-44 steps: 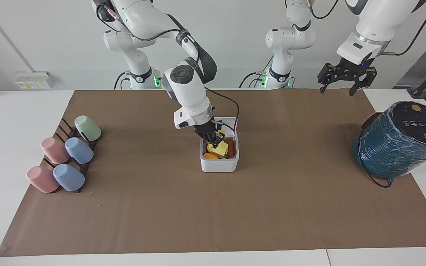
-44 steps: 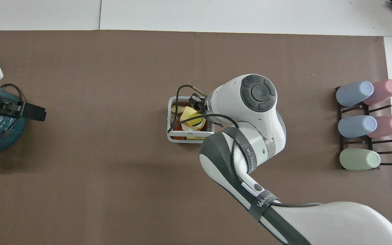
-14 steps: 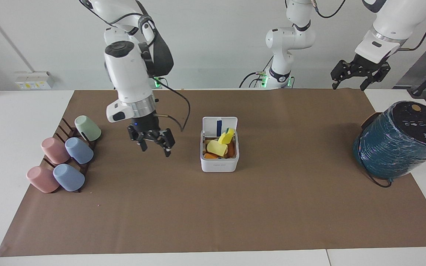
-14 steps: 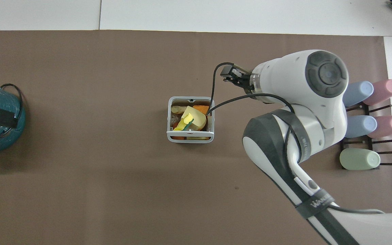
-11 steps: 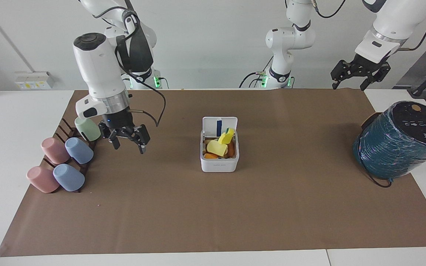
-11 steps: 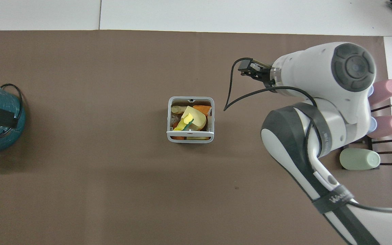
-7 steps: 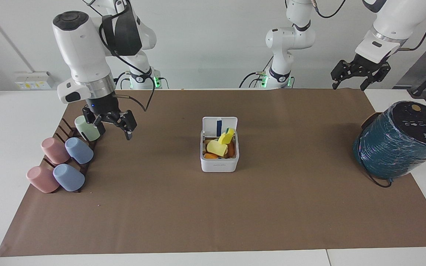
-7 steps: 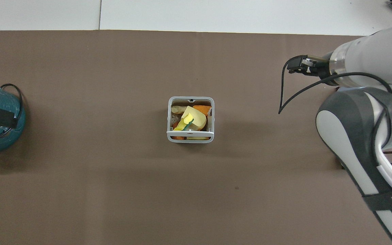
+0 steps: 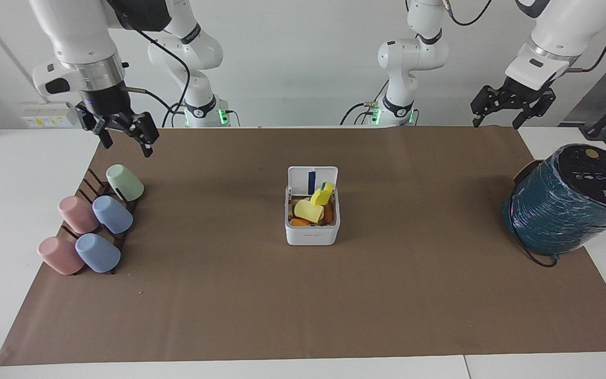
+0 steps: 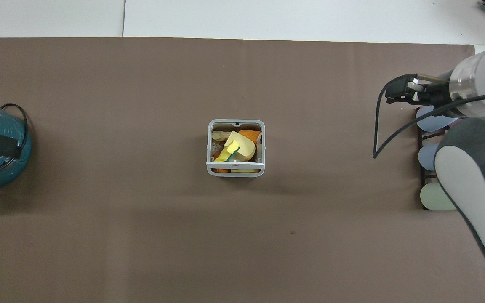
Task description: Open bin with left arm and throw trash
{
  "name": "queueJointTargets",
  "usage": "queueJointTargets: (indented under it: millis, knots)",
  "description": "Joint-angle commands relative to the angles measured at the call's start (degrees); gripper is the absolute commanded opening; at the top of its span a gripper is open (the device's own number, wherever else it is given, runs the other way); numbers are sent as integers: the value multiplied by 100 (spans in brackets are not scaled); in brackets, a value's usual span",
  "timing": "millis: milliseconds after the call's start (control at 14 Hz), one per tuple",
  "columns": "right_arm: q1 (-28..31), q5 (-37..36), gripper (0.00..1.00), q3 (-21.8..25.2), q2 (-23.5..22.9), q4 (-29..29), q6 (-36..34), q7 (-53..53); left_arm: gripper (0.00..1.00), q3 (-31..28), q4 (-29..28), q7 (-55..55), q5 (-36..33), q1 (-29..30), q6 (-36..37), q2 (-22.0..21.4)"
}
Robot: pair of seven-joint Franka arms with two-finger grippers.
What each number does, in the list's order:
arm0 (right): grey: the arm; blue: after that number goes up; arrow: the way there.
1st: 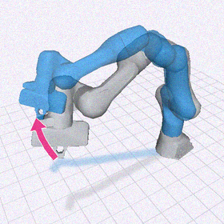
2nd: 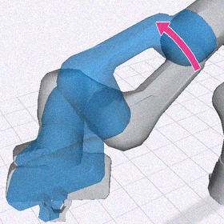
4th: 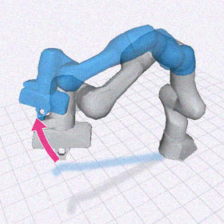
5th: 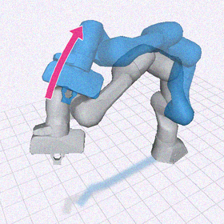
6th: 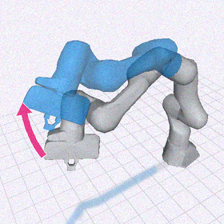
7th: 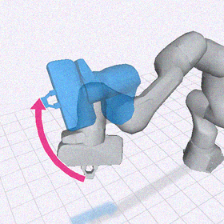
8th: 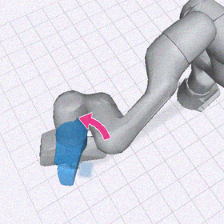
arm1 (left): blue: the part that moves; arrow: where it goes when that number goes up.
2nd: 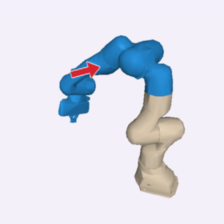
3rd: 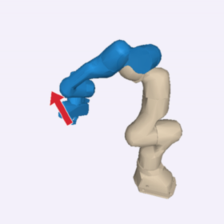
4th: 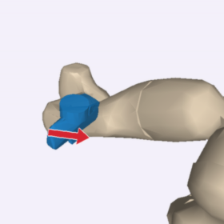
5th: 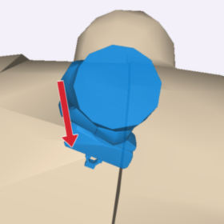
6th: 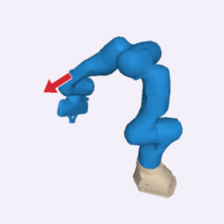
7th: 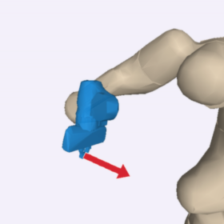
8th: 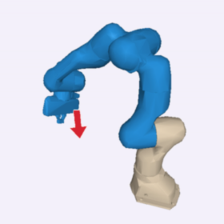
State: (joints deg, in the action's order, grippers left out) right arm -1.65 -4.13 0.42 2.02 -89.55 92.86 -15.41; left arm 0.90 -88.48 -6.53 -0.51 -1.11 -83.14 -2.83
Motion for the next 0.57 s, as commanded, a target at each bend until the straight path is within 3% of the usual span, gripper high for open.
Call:
queueJointTargets:
  millis: [0, 500]
  knots:
    - [-46, 70, 100, 133, 185, -71, -329, 407, 100, -46, -117, 2, -107, -56, 8, -112]
    - [148, 404, 100, 160, 159, -291, -294, 996, 100, -46, -125, 11, -37, -56, 0, -121]
